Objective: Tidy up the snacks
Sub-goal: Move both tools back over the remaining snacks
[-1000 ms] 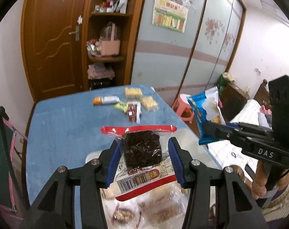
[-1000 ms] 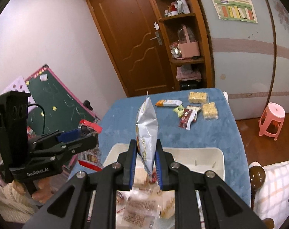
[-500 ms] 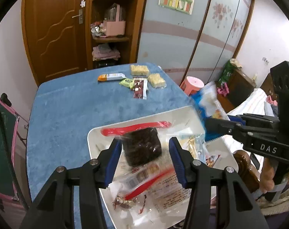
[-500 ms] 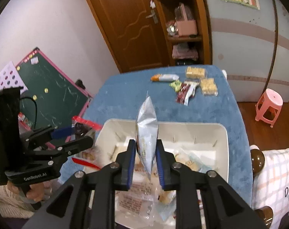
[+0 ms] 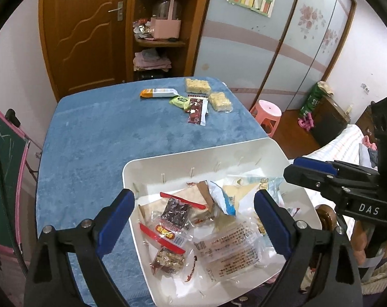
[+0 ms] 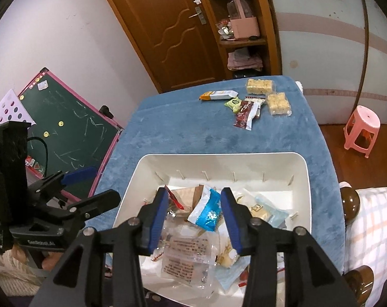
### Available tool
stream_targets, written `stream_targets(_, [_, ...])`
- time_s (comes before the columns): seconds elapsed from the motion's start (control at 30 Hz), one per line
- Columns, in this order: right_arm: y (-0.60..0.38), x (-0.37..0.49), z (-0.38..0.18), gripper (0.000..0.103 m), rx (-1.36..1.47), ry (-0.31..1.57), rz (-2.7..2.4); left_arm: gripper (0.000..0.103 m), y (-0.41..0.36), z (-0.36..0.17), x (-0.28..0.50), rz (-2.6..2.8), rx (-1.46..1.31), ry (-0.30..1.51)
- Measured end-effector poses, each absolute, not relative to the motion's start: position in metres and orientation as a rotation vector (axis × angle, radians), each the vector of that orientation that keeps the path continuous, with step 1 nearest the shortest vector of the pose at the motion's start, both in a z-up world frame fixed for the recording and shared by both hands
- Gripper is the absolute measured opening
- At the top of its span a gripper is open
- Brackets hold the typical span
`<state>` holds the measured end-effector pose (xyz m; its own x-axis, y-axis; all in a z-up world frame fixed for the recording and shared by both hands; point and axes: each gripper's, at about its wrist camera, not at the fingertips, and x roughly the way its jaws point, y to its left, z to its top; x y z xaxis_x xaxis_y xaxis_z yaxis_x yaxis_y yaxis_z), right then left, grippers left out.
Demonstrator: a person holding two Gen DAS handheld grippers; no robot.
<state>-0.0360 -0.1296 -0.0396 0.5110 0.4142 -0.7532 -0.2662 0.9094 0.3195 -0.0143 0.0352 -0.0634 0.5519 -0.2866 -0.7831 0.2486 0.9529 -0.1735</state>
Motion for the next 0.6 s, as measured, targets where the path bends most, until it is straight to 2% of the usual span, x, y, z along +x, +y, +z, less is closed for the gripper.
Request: stream_targets(0.6, [-0.145,-0.022,-0.057,0.043,0.221,0.991,0.391,0.094,0.014,-0.064,-0.002,-0.318,0.008,0.943])
